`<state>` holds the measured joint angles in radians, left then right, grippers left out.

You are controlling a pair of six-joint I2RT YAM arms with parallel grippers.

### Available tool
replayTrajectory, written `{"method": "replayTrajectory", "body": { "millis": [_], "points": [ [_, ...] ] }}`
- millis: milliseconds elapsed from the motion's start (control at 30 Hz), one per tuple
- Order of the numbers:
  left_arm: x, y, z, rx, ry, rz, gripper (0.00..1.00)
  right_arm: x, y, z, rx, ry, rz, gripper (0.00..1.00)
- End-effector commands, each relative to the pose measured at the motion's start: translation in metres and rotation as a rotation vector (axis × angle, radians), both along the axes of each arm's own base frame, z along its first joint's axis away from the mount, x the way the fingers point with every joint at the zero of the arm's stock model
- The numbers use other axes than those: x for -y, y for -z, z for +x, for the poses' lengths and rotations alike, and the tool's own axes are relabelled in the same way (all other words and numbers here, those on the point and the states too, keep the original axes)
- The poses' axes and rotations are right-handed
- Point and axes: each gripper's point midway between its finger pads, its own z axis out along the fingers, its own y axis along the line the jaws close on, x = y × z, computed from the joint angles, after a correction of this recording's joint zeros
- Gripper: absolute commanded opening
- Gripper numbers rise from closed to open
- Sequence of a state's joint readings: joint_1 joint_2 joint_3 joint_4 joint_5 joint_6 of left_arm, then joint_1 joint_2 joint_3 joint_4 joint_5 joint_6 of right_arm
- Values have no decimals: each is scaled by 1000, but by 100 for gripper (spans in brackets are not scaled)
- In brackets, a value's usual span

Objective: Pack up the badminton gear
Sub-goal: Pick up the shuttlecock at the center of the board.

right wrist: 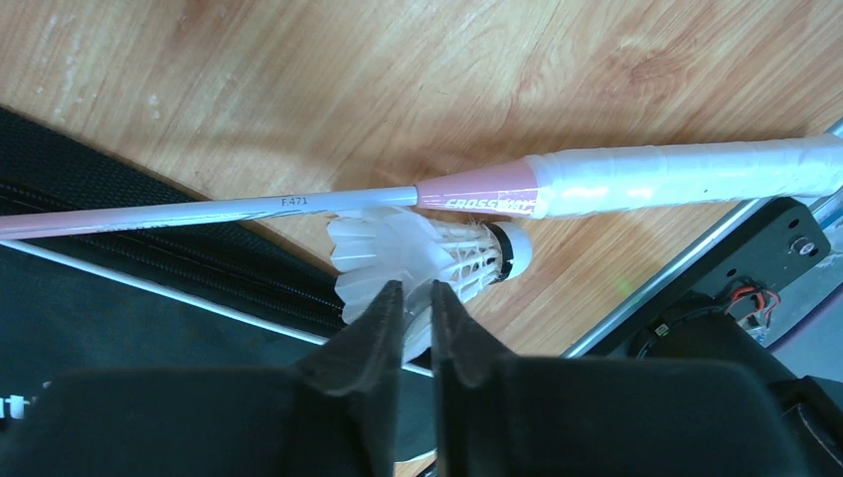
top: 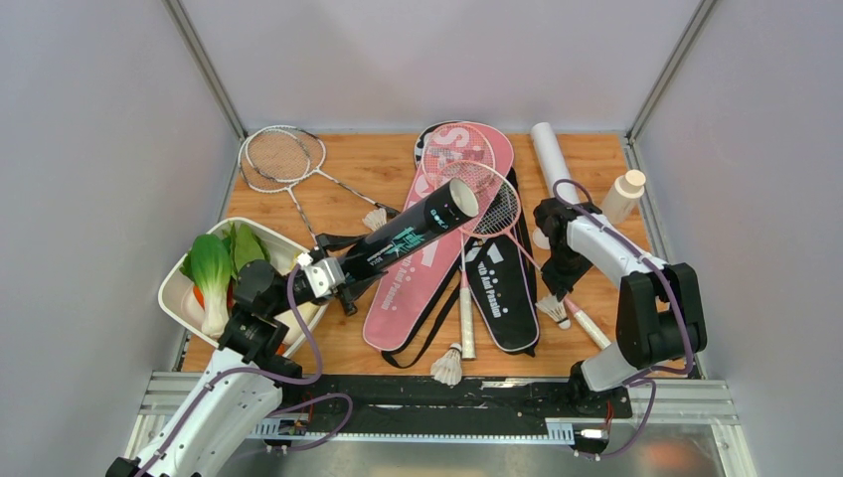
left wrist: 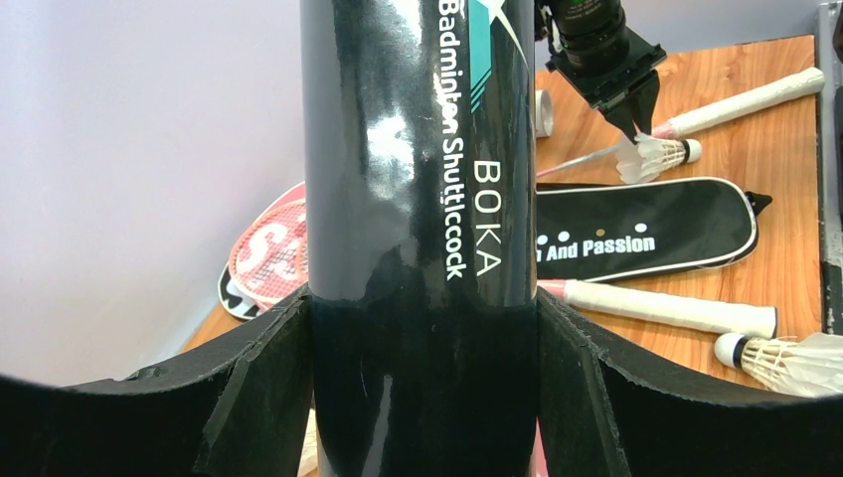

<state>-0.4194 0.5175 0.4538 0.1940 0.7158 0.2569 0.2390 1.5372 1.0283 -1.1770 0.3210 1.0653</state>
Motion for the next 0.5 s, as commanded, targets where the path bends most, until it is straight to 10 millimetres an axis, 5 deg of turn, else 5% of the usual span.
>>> {"method": "replayTrajectory", "body": {
  "millis": [0, 67, 233, 467],
  "points": [
    [-1, -16, -2, 85, -5, -13, 14, -4, -10, 6, 54, 5, 19, 7],
    [-1, -16, -2, 89, -3, -13, 14, -3, -16, 8, 75, -1, 21, 0],
    [-1, -16, -1, 83, -5, -13, 14, -5, -45, 13, 129, -19, 38, 0],
    [-1, -16, -1, 75, -6, -2, 15, -17, -135, 56, 413, -95, 109, 0]
  ]
}}
